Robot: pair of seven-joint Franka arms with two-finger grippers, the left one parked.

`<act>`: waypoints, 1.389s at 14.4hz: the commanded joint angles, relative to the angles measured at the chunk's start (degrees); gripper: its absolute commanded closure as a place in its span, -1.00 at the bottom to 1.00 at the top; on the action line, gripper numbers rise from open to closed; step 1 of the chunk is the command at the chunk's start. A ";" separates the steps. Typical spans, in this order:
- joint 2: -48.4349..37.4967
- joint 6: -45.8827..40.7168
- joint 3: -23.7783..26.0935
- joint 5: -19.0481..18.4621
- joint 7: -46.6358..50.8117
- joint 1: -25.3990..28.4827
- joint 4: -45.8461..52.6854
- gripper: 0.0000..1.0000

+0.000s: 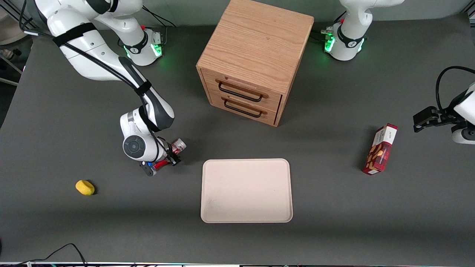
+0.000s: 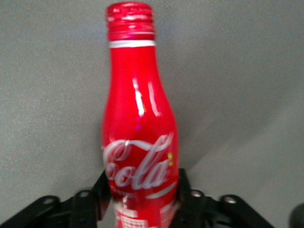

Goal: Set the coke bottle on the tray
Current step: 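Close the right gripper around the bottle's body and lift it upright, then carry the upright bottle with the right gripper onto the cream tray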

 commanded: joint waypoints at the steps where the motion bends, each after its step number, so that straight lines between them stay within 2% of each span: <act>1: -0.79 0.75 0.06 -1.18 1.77 0.27 -0.23 1.00; 4: -1.93 -0.03 0.24 -3.54 1.25 0.27 1.61 1.00; 6: -2.64 -6.24 0.76 -5.48 -0.59 0.45 7.91 1.00; 11: -2.56 -21.03 2.52 -5.04 -12.62 0.45 24.79 1.00; 14: -1.24 -21.40 5.06 -5.39 -25.08 1.23 31.65 1.00; 17: 3.40 -20.96 4.81 -6.36 -40.90 4.57 40.61 1.00; 20: 11.13 -16.85 6.64 -6.10 -45.59 6.15 47.40 1.00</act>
